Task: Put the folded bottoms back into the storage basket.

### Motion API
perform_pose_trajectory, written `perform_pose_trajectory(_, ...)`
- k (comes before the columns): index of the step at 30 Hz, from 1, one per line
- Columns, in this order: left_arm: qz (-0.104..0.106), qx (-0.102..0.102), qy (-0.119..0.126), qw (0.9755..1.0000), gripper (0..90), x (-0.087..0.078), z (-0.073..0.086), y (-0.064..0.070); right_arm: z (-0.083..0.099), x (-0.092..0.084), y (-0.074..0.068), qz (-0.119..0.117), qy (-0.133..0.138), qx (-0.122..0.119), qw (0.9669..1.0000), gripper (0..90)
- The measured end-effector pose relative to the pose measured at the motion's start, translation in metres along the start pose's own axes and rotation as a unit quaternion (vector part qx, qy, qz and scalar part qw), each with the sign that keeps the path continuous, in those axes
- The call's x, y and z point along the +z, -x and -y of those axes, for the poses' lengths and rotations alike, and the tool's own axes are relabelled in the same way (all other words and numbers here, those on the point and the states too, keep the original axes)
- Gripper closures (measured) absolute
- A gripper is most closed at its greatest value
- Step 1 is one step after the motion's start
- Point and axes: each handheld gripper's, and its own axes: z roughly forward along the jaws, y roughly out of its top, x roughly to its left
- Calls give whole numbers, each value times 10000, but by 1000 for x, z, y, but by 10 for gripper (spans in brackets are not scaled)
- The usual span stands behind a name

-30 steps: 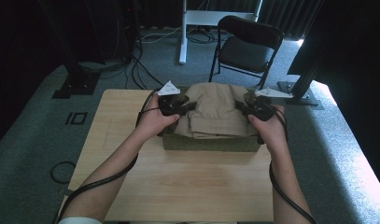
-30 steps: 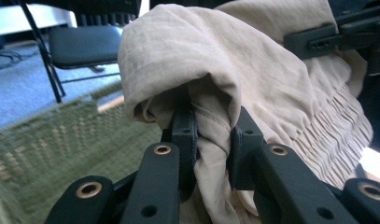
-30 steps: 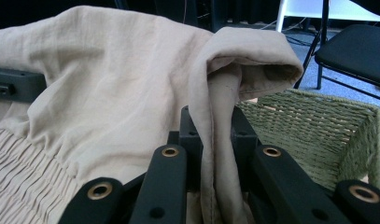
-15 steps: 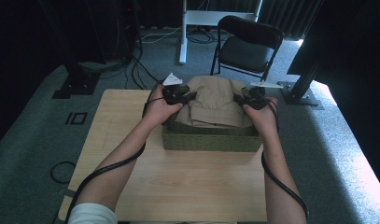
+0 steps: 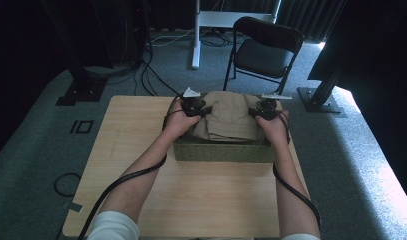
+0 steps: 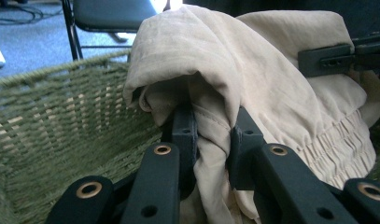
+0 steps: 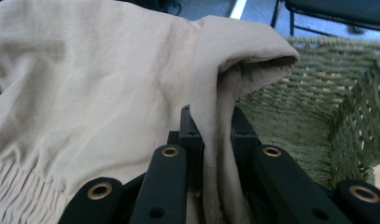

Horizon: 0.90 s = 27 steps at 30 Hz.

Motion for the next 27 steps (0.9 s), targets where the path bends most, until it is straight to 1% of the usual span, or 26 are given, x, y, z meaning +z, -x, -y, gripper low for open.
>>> perform_pose_trajectory(2, -95, 31, -74, 9999, 776, 5, 3, -2, 2, 8, 2, 28, -72, 10, 10000, 803)
perform_pose_trajectory(6, -171, -74, -199, 9996, 775, 18, 10, -7, 6, 23, 4, 107, -251, 8, 9996, 802)
perform_pose_trajectory(8, -211, -118, -257, 9994, 775, 23, 13, -9, 7, 29, 6, 144, -316, 60, 9994, 802)
perform_pose_trajectory(9, -228, -139, -285, 9992, 774, 26, 14, -9, 8, 32, 7, 175, -309, 29, 9994, 802)
perform_pose_trajectory(12, -281, -166, -354, 9988, 774, 32, 17, -12, 9, 41, 9, 255, -422, 6, 9988, 802)
perform_pose_trajectory(14, -314, -217, -337, 9987, 774, 35, 18, -14, 10, 47, 10, 295, -479, -38, 9984, 802)
perform_pose_trajectory(16, -394, -199, -386, 9983, 774, 38, 19, -14, 11, 53, 10, 335, -518, -27, 9981, 802)
perform_pose_trajectory(18, -429, -170, -497, 9977, 774, 42, 21, -14, 13, 59, 10, 379, -591, -57, 9975, 802)
perform_pose_trajectory(20, -469, -225, -555, 9971, 774, 45, 24, -16, 14, 64, 11, 396, -683, -66, 9969, 802)
perform_pose_trajectory(22, -526, -242, -646, 9962, 773, 49, 26, -17, 16, 69, 13, 353, -728, 37, 9967, 801)
perform_pose_trajectory(25, -546, -269, -696, 9957, 771, 55, 29, -18, 20, 76, 16, 400, -846, 61, 9956, 800)
perform_pose_trajectory(27, -568, -238, -729, 9954, 772, 58, 31, -18, 23, 81, 18, 403, -908, 93, 9950, 799)
